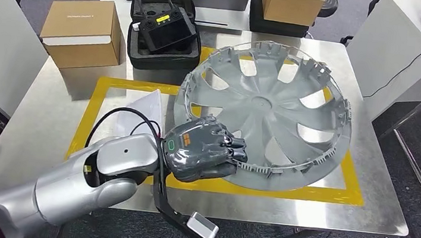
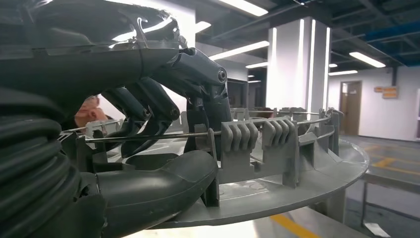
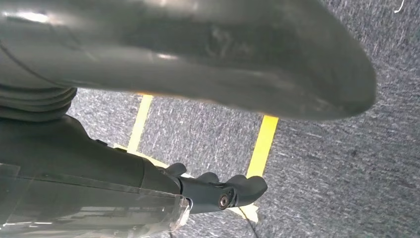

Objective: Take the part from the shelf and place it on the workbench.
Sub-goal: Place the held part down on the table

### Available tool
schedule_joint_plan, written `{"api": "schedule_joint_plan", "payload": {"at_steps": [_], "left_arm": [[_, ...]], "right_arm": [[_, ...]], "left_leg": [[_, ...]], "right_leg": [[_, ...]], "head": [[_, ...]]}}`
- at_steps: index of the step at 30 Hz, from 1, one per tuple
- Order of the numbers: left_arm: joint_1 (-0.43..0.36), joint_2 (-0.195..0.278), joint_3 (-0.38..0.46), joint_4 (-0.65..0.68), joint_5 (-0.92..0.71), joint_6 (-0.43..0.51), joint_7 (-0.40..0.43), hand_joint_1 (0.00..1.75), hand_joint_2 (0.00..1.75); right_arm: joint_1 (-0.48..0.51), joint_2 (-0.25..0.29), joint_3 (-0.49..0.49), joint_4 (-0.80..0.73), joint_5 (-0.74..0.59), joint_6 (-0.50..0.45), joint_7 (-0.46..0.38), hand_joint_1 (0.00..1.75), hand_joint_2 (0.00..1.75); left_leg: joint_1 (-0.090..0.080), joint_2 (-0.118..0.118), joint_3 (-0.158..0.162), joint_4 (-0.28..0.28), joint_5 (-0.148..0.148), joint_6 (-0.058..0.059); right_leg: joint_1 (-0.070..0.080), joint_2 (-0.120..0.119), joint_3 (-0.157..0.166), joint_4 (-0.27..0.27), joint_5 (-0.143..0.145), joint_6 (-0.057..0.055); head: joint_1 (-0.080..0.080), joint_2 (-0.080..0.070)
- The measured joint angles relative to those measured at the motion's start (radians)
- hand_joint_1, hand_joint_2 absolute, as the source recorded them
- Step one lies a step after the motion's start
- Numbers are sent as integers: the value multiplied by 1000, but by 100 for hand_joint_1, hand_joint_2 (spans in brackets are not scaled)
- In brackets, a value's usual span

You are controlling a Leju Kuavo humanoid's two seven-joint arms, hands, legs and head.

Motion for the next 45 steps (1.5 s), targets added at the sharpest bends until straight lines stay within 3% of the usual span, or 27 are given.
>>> {"api": "schedule_joint_plan", "payload": {"at_steps": [9, 14, 19, 26, 45], "left_arm": [[-12, -57, -65, 82, 19, 33, -31, 175, 175], [-11, -66, -87, 137, 22, 58, 36, 175, 175], [-16, -37, -53, 192, 60, 102, 116, 175, 175], [-22, 10, -7, 262, 74, 115, 57, 175, 175], [-12, 12, -16, 286, 8, 91, -3, 175, 175]], "right_arm": [[6, 0, 12, 0, 15, 23, 37, 0, 0], [30, -3, 26, 1, 11, 28, 43, 0, 0], [41, -18, 27, 1, 1, 17, 43, 0, 0], [41, -27, 28, 3, 5, 18, 44, 0, 0], [39, -27, 30, 3, 23, 27, 52, 0, 0]], "left_leg": [[0, 14, 1, 0, 0, 1], [1, 22, 3, 0, -1, 1], [1, 33, 4, 0, -1, 1], [1, 35, 5, 0, -1, 1], [0, 31, 5, 0, -1, 2]], "right_leg": [[0, 7, -1, 1, 0, 0], [0, 11, -1, 2, 0, 0], [0, 17, -1, 3, 1, 1], [0, 19, -1, 4, 1, 1], [0, 18, -1, 4, 1, 1]], "head": [[-2, 0], [-2, 0], [-2, 0], [-3, 0], [-2, 0]]}}
